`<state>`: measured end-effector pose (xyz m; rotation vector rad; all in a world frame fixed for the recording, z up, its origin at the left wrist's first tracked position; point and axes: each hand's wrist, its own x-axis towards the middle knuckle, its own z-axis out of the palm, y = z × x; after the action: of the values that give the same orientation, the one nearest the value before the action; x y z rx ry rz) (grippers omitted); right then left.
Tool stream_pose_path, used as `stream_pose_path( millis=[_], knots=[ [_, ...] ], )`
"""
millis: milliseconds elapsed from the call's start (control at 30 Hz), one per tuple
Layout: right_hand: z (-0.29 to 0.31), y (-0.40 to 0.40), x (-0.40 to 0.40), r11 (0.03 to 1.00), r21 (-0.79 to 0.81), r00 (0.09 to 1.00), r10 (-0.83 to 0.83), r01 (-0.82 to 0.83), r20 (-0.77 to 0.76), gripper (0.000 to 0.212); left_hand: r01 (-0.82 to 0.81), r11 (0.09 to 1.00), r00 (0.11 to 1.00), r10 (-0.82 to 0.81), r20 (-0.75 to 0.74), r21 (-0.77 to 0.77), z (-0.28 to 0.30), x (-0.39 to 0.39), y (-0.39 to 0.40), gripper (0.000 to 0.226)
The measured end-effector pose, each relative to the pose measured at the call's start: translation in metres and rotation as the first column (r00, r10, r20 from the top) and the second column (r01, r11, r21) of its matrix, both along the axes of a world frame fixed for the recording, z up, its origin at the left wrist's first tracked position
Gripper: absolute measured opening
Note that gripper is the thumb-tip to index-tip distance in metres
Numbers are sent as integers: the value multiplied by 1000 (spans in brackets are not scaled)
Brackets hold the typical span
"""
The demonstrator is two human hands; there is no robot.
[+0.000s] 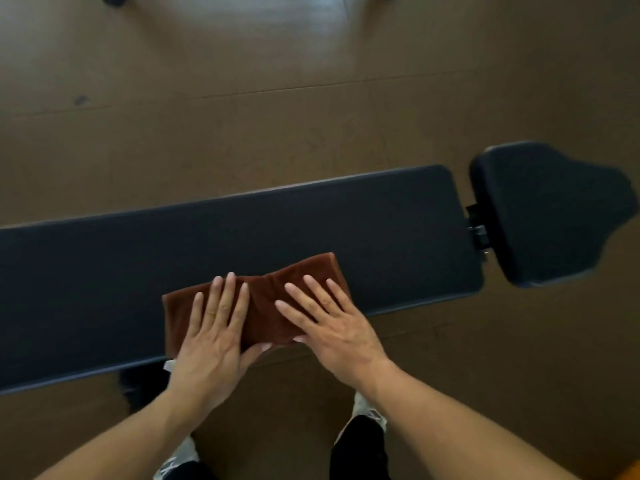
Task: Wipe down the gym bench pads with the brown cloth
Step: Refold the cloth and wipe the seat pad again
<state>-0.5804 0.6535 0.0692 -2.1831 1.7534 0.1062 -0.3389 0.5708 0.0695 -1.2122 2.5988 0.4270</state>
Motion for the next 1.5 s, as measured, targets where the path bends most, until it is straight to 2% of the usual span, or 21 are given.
stream_pose_path(
  millis=[167, 300, 533, 733, 867, 967, 1133, 1300, 1500],
  knots=[
    [15, 55, -158, 982, 41, 981, -181, 184, -72, 63, 53, 997, 998, -52, -19, 54, 8, -175, 30, 98],
    [27, 73, -225, 925, 119, 931, -364, 360, 17, 58, 66, 991, 998, -63, -28, 117, 19, -268, 41, 92],
    [36, 14, -241, 816, 229, 763, -578, 531, 289, 55, -29, 967, 997, 46, -61, 254, 26, -312, 18, 69],
    [33, -52, -250, 836, 172, 792, -549, 522, 268, 56, -8, 964, 997, 29, -74, 267, 22, -327, -51, 68],
    [33, -89, -259, 847, 173, 819, -530, 502, 218, 57, 43, 978, 994, -22, -108, 204, 22, -333, -90, 66],
    [36, -117, -259, 832, 190, 818, -551, 522, 167, 57, 32, 977, 990, -2, -143, 210, 24, -329, -120, 63],
    [45, -171, -221, 839, 170, 849, -528, 517, 22, 42, -49, 962, 982, 95, -162, 270, 28, -285, -160, 53],
    [52, -209, -118, 860, 263, 892, -451, 437, -6, 43, -86, 966, 981, 125, -149, 245, 29, -177, -181, 50],
    [47, -263, 44, 907, 310, 950, -312, 287, 33, 46, -183, 960, 975, 205, -88, 213, 26, 1, -224, 52]
  ],
)
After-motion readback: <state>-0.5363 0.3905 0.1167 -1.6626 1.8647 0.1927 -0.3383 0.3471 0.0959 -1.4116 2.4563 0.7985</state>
